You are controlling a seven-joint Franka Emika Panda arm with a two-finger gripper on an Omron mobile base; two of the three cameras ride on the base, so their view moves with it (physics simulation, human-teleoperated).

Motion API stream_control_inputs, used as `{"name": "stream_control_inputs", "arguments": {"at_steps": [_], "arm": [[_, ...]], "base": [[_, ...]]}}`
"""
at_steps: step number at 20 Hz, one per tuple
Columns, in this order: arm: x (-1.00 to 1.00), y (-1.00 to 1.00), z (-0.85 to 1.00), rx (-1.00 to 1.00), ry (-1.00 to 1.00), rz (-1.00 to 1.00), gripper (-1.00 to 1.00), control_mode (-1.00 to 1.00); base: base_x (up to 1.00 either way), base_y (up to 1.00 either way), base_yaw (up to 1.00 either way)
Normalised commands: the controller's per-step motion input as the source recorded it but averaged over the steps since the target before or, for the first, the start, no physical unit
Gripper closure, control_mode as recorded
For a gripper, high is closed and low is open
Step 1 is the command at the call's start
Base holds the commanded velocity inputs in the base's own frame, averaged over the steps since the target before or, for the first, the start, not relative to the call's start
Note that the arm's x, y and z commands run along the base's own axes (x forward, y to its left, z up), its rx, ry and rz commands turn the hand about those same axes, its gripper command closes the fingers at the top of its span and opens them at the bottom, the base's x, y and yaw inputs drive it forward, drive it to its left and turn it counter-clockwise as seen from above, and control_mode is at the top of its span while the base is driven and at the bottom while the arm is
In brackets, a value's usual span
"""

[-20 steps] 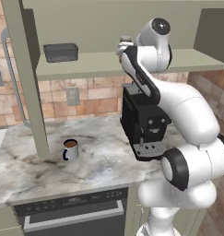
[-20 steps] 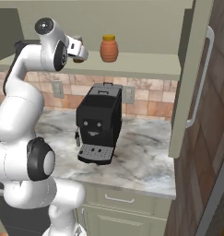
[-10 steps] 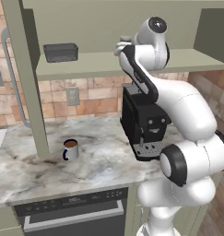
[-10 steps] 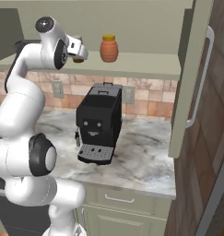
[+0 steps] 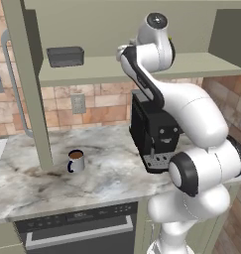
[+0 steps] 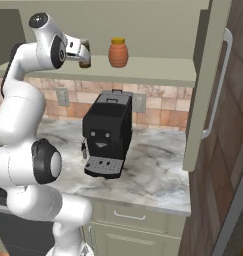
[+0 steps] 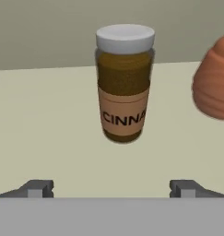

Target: Pick the cinnamon and honey bottle from the cabinet and place them next to the mug.

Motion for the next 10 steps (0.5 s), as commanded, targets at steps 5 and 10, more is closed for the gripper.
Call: {"name": "stream_control_inputs", "arguments": {"at_steps": [5, 10], "arm": [[0.07, 0.00, -0.08, 0.00, 0.00, 0.00, -1.00, -1.00], [0.18, 0.00, -0.11, 0.00, -0.01, -0.03, -1.00, -1.00]], "base": [[0.00, 0.00, 0.00], [0.00, 0.00, 0.00]]}}
